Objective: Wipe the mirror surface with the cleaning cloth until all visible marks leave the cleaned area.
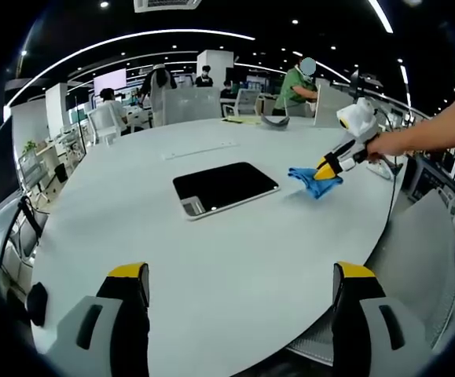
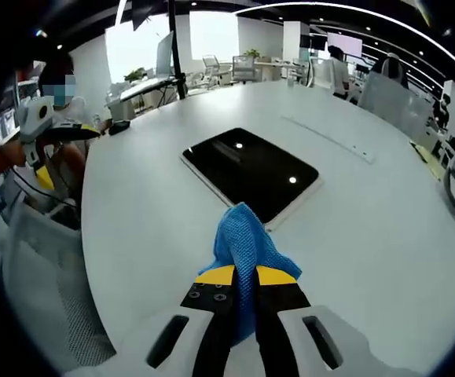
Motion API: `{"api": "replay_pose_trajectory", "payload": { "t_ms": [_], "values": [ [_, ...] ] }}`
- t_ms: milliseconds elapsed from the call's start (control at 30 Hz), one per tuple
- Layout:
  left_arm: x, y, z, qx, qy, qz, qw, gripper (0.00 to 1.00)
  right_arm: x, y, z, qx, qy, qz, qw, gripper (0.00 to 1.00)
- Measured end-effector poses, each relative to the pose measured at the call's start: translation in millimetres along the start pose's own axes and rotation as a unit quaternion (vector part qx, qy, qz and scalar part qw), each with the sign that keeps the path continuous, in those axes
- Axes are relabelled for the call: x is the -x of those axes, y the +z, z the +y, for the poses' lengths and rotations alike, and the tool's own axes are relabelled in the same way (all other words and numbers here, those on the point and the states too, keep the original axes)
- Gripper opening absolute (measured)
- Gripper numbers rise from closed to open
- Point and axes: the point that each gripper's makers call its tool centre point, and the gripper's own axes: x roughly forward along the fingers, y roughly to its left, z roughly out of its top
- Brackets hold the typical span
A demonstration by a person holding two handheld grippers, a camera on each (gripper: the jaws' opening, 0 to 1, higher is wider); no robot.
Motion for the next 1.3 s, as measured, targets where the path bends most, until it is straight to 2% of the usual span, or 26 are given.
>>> {"api": "replay_pose_trajectory", "payload": {
  "t_ms": [700,1300],
  "values": [
    [0,-1.8,3.4,-0.003,-0.008,0.002,1.0,0.99,-10,57.6,-9,0.01,0.003,-0.029,0.9995,0.03],
    [-2,-3.9,-0.2,0.004,-0.018,0.0,0.9998,0.99,-37,104.8,-8,0.034,0.014,-0.044,0.9984,0.03]
  ]
}}
